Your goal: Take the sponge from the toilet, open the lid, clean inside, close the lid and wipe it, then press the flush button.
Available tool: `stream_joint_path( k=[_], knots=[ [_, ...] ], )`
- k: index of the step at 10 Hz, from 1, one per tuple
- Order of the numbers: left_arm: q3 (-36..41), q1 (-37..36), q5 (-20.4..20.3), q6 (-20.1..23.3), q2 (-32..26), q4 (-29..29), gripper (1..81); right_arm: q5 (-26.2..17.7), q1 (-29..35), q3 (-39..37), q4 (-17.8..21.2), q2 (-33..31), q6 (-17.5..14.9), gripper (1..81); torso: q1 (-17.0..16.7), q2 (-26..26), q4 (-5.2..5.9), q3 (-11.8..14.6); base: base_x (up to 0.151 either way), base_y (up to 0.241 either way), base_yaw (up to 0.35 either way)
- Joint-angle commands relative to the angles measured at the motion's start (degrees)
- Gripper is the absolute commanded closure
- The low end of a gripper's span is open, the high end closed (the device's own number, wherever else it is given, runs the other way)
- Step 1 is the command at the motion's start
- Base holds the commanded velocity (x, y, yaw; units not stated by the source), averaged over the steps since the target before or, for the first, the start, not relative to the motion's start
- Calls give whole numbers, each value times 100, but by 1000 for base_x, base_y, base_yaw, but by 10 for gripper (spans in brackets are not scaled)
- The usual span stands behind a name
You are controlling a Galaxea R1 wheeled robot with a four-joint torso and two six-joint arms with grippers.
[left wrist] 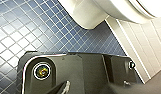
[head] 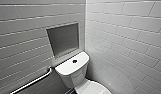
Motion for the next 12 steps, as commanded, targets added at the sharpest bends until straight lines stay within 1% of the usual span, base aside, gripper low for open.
stream_joint_path(
  k=[1,2,3,5,6,7,8,9,10,11,12],
  knots=[
    [124,-331,301,-26,-192,-52,10,-362,129,210,-26,-307,-24,811,365,-564,0,0,0,0,0],
    [133,-331,310,-26,-210,-52,10,-353,137,237,-26,-307,-24,811,428,-665,0,0,0,0,0],
    [133,-331,310,-35,-210,-52,10,-353,146,245,-26,-316,-24,811,895,-1399,0,2,0,0,0],
    [107,-331,301,-35,-201,-61,10,-353,146,263,-26,-325,-24,811,428,-693,0,2,0,0,0],
    [89,-331,301,-26,-201,-8,10,-353,146,298,-26,-325,-24,811,518,-839,0,-299,0,0,0],
    [89,-400,301,-26,-183,18,10,-353,146,333,-26,-325,-7,811,542,-876,0,-556,0,0,0],
    [89,-515,301,-26,-174,-16,10,-353,146,360,-17,-325,-6,811,566,-937,0,-651,0,0,0],
    [106,-725,301,-35,-183,-70,10,-353,129,360,-17,-325,-6,811,581,-959,0,-812,0,0,0],
    [106,-936,301,-79,-183,-253,10,-353,129,360,-17,-316,-6,811,590,-964,0,-999,0,0,0],
    [89,-1156,310,-87,-192,-525,10,-353,137,360,9,-307,2,811,592,-964,0,-676,0,0,0],
    [28,-1384,465,-139,-184,-1037,10,-353,129,360,18,-298,20,811,596,-961,0,-780,0,0,0]
  ],
)
